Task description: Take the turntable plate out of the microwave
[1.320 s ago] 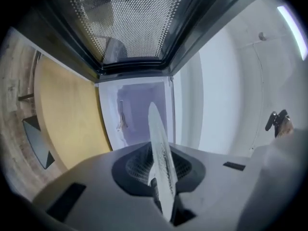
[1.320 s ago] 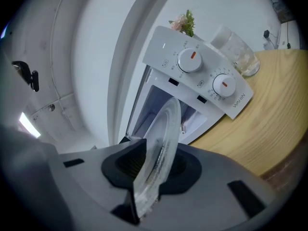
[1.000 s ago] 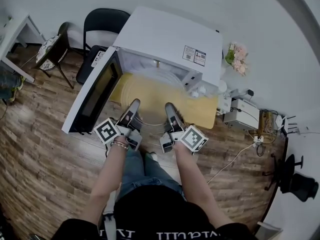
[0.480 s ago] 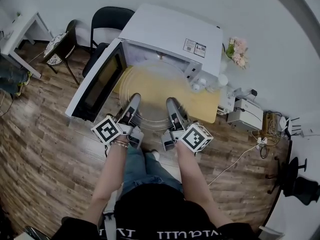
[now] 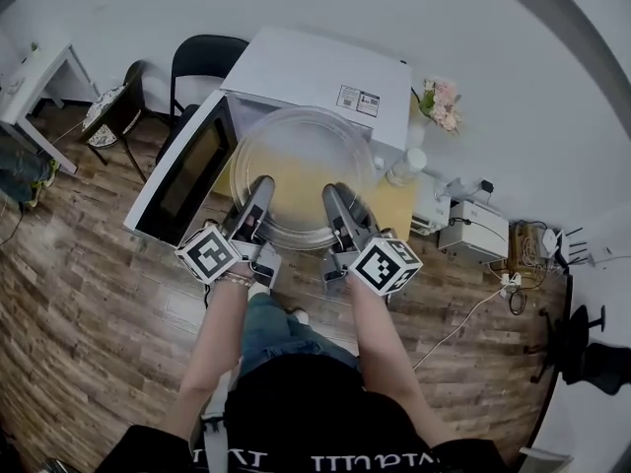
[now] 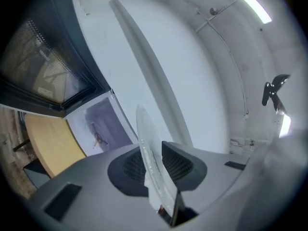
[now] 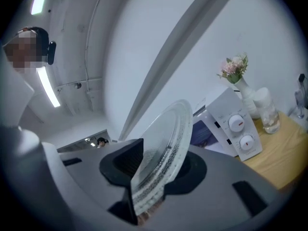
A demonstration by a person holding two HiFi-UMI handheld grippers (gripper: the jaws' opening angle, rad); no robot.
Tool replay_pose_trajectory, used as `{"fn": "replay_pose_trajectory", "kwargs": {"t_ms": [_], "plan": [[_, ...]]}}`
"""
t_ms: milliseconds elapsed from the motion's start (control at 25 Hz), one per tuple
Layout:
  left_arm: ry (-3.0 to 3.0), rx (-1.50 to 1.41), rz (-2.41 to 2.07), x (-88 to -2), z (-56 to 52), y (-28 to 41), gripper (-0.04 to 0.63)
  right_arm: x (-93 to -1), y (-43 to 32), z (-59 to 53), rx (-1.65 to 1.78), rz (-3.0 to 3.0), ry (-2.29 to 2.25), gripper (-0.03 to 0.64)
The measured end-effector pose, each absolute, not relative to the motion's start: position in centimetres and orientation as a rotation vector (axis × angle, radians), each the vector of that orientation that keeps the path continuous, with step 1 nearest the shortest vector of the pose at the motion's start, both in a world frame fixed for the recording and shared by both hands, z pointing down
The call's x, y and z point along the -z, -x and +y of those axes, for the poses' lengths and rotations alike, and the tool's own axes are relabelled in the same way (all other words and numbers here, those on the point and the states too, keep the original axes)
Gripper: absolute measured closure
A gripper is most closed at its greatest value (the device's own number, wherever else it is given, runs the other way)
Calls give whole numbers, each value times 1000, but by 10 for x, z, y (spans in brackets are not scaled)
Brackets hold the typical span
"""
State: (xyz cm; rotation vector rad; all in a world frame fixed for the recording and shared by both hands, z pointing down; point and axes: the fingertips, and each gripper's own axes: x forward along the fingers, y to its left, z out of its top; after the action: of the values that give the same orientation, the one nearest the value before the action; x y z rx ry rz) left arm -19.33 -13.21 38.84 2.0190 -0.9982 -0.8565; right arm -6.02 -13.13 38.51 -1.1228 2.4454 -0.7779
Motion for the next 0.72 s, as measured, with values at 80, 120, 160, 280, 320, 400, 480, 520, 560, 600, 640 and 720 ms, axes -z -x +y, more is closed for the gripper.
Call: {"fn": "replay_pose_trajectory", "kwargs": {"t_ms": [80, 120, 160, 280, 320, 400, 480, 520, 560, 600, 640, 720], "plan": [[-2052, 862, -985, -377, -136, 187, 528, -375, 56, -134, 732, 2462, 1140, 476], [-2072, 860, -981, -371, -138, 184, 524, -370, 55, -136, 711, 2466, 1146, 474], [-2094, 855, -979, -366, -140, 182, 520, -366, 53, -137, 690, 2468, 1150, 472], [-2167, 830, -975, -351, -147, 176, 514, -352, 49, -142, 636, 2472, 1153, 463], [-2192, 818, -976, -346, -149, 174, 511, -348, 48, -144, 621, 2474, 1155, 461], [-2243, 795, -978, -336, -153, 171, 505, -339, 46, -148, 584, 2481, 1159, 455], [-2310, 771, -977, -325, -156, 169, 495, -330, 46, -152, 533, 2490, 1162, 439], [-2347, 758, -976, -319, -157, 167, 491, -325, 46, -154, 507, 2493, 1161, 433], [-2382, 746, -976, -314, -158, 166, 488, -321, 45, -155, 484, 2495, 1157, 431], [-2416, 733, -977, -310, -159, 165, 483, -317, 45, -156, 463, 2496, 1152, 429], [-2446, 721, -979, -306, -159, 163, 478, -314, 45, -156, 444, 2498, 1149, 425], [-2495, 705, -984, -299, -160, 161, 466, -306, 45, -157, 405, 2504, 1148, 422]]}}
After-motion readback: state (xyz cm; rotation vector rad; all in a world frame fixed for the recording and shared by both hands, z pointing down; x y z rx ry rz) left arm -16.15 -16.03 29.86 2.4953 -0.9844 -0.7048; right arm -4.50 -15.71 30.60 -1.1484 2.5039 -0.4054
